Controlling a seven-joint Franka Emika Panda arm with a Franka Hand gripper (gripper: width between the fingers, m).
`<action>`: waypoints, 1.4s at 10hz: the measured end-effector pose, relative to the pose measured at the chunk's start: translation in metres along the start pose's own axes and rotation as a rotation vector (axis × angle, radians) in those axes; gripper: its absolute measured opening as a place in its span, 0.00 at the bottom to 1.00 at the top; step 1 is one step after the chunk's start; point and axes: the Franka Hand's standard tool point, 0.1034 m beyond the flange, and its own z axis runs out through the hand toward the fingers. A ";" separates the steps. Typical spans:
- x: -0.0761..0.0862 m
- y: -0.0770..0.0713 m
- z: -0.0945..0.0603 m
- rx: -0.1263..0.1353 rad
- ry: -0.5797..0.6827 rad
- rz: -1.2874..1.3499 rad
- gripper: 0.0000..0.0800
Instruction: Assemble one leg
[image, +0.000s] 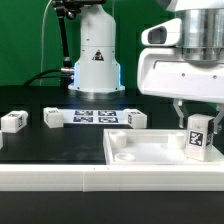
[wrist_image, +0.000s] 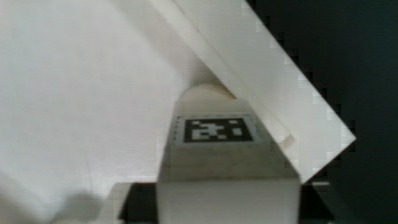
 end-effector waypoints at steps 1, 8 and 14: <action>0.000 0.000 0.000 0.003 0.003 0.078 0.36; 0.003 0.000 0.001 0.021 0.014 0.627 0.36; 0.005 -0.001 0.000 0.019 0.019 0.168 0.81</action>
Offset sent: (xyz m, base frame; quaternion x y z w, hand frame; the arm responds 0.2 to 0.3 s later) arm -0.0064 -0.0167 -0.0110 0.0122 0.0454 0.2287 0.9724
